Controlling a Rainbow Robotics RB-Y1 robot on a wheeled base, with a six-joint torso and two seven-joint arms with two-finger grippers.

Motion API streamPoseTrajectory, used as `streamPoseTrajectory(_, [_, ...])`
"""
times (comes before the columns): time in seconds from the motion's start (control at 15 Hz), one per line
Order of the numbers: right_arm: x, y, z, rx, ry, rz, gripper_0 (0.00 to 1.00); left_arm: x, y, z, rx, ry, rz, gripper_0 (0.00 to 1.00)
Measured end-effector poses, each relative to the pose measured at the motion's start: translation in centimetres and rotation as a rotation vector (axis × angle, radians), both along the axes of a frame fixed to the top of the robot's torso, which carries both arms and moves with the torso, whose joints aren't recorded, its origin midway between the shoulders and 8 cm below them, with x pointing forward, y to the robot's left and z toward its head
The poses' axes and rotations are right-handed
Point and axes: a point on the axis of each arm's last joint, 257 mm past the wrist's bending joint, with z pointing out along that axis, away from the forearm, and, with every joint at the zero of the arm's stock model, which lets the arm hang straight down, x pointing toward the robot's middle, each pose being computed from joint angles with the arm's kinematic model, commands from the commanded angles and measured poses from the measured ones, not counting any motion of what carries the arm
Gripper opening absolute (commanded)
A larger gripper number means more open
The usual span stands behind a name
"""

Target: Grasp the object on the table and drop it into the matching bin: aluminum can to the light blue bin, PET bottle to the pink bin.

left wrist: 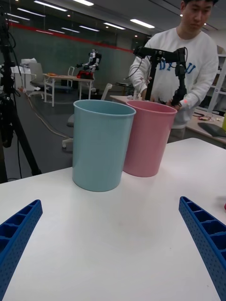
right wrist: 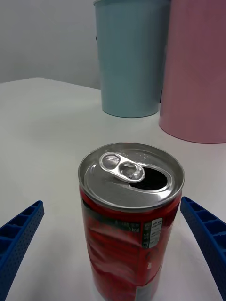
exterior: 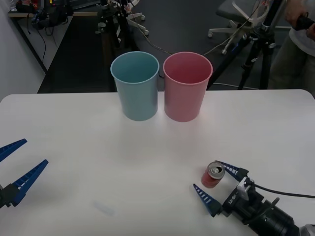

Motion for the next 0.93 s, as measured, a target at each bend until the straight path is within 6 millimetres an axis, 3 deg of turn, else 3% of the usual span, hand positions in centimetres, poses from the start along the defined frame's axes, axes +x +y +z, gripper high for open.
streamPoseTrajectory(0.27, [0.7,0.9,0.2,0.002,-0.002,0.005,1.0,0.0,0.0,0.0,0.0,0.0,0.0,1.0])
streamPoseTrajectory(0.33, [0.7,1.1,0.3,0.006,-0.001,0.009,0.74,0.0,0.0,0.0,0.0,0.0,0.0,1.0])
streamPoseTrajectory(0.4, [0.7,1.2,0.4,0.006,-0.004,0.011,0.12,0.0,0.0,0.0,0.0,0.0,0.0,1.0])
streamPoseTrajectory(0.47, [0.7,1.2,0.4,0.009,-0.005,0.011,0.0,0.0,0.0,0.0,0.0,0.0,0.0,1.0])
streamPoseTrajectory(0.93, [0.6,1.3,0.7,0.021,-0.008,0.015,0.0,0.0,0.0,0.0,0.0,0.0,0.0,1.0])
